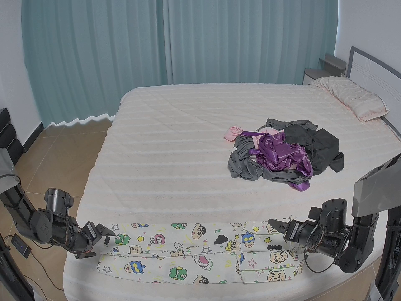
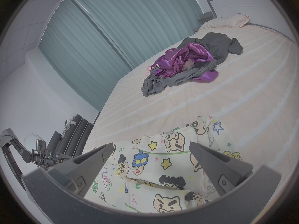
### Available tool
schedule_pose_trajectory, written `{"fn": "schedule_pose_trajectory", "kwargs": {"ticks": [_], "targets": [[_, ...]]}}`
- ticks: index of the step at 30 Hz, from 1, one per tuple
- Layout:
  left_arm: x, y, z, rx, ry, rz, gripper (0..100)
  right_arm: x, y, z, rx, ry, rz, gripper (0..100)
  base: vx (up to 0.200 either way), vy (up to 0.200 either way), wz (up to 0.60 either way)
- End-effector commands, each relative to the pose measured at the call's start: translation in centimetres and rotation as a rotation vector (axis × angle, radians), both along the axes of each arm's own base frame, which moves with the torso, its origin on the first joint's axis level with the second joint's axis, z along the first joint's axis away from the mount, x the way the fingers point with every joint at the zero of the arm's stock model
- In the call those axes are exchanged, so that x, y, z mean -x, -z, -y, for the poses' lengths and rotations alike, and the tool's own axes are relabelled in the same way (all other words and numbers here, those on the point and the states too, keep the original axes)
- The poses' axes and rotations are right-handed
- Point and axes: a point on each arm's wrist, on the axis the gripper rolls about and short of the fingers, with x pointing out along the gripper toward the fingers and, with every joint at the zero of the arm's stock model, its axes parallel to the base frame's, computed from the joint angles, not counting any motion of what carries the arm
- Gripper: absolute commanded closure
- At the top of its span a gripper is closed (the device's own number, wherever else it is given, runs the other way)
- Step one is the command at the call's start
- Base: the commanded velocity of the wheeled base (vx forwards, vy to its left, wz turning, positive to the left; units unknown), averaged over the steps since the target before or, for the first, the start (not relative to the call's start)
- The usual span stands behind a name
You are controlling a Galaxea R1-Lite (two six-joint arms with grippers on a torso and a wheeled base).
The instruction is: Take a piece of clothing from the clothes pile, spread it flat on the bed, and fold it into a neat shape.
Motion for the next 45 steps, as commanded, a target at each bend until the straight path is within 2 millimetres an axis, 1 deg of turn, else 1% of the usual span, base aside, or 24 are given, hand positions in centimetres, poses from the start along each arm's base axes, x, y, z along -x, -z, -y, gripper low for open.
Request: {"fn": "schedule_pose_trajectory", "kwargs": {"ticks": [1, 6, 12, 14, 15, 19, 21, 23, 24, 27, 39, 43, 44, 45], "targets": [[0.1, -0.3, 1.4, -0.002, -0.021, -0.028, 0, 0.0, -0.1, -0.1, -0.003, -0.004, 0.013, 0, 0.000, 0.000, 0.00], [0.9, -1.5, 2.8, 0.034, -0.058, -0.048, 0, 0.0, -0.1, -0.1, -0.003, -0.004, 0.013, 0, 0.000, 0.000, 0.00], [0.9, -1.6, 3.8, 0.016, -0.095, -0.085, 0, 0.1, -0.1, -0.1, -0.001, -0.004, 0.011, 0, 0.000, 0.000, 0.00], [0.7, -1.6, 3.8, 0.011, -0.103, -0.085, 0, 0.1, -0.1, -0.1, -0.001, -0.004, 0.011, 0, 0.000, 0.000, 0.00], [0.3, -0.8, 4.2, -0.032, -0.121, -0.103, 0, 0.1, -0.1, -0.1, -0.001, -0.003, 0.011, 0, 0.000, 0.000, 0.00], [-0.2, 0.6, 5.2, -0.086, -0.126, -0.132, 0, 0.1, 0.1, -0.1, 0.001, -0.002, 0.005, 0, 0.000, 0.000, 0.00], [-0.3, 1.3, 6.0, -0.103, -0.131, -0.135, 0, 0.1, 0.1, -0.1, 0.001, -0.002, 0.003, 0, 0.000, 0.000, 0.00], [-0.5, 1.5, 6.2, -0.122, -0.141, -0.126, 0, 0.1, 0.2, -0.1, 0.002, -0.001, 0.002, 0, 0.000, 0.000, 0.00], [-0.8, 2.1, 6.6, -0.161, -0.151, -0.114, 0, 0.1, 0.2, -0.1, 0.002, -0.001, 0.002, 0, 0.000, 0.000, 0.00], [-1.1, 2.7, 7.3, -0.203, -0.146, -0.113, 0, 0.1, 0.2, -0.1, 0.002, -0.001, 0.002, 0, 0.000, 0.000, 0.00], [-3.0, 4.2, 7.5, -0.295, -0.197, -0.096, 0, 0.0, 0.2, -0.1, 0.000, 0.001, -0.002, 0, 0.000, 0.000, 0.00], [-3.0, 4.1, 7.5, -0.294, -0.211, -0.095, 0, 0.1, 0.2, -0.1, 0.000, 0.001, 0.001, 0, 0.000, 0.000, 0.00], [-2.9, 4.1, 7.5, -0.294, -0.213, -0.097, 100, 0.1, 0.2, -0.1, 0.000, 0.001, 0.001, 0, 0.000, 0.000, 0.00], [-2.8, 4.1, 7.5, -0.289, -0.221, -0.099, 100, 0.1, 0.2, -0.1, 0.002, 0.001, 0.000, 0, 0.000, 0.000, 0.00]]}}
